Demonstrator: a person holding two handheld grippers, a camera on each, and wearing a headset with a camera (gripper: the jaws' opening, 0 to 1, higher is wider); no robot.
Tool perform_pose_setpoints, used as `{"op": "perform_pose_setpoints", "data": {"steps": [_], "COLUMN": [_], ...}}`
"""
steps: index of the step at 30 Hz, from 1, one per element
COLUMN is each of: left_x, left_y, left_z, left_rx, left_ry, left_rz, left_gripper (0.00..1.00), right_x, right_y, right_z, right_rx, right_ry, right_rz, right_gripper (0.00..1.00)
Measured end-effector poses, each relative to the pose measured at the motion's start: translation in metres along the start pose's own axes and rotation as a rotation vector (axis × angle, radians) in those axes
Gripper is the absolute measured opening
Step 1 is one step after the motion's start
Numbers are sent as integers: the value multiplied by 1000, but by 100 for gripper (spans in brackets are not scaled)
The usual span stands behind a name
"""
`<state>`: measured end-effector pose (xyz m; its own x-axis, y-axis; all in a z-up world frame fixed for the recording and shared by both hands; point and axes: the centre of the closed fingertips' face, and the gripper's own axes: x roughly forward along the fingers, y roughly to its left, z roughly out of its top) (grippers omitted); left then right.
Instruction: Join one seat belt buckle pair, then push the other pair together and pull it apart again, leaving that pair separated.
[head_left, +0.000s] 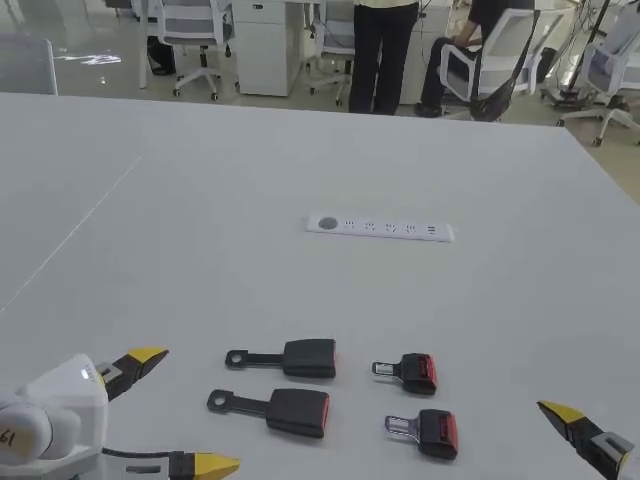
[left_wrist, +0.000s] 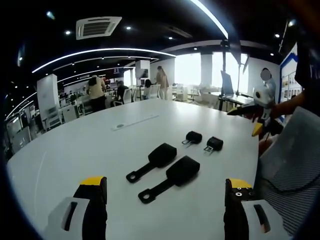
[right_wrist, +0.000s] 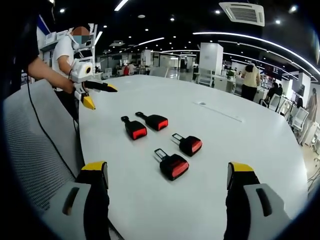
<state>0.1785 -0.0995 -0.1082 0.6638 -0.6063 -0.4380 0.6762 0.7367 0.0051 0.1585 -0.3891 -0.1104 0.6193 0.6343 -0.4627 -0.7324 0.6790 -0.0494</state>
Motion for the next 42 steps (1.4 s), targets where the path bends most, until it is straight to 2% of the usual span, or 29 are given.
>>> {"op": "perform_pose_setpoints", "data": {"steps": [13,20,26,35,37,42], "left_x": [0,-1,-1,-5,-4,1], "left_y": [-1,0,3,14,17,14], "left_z": [0,-1,-2,1,0,1], "left_rx": [0,-1,-1,6,11,18], "left_ry": [2,3,1,3,9,25], "left_rz": [-2,-1,3,20,17,-11], "left_gripper": [100,100,100,100,100,99], "right_x": [0,1,1,-3,-4,-6], "right_y": [-4,-4,-8,-18,-20,-27], "right_z": [-3,0,3,5,6,11], "right_rx": [-10,-7,-20,-42,-46,-67], "right_ry": [7,0,3,14,17,9], "right_rz": [3,6,10,18,26,41], "right_gripper": [99,99,99,99,99,99]}}
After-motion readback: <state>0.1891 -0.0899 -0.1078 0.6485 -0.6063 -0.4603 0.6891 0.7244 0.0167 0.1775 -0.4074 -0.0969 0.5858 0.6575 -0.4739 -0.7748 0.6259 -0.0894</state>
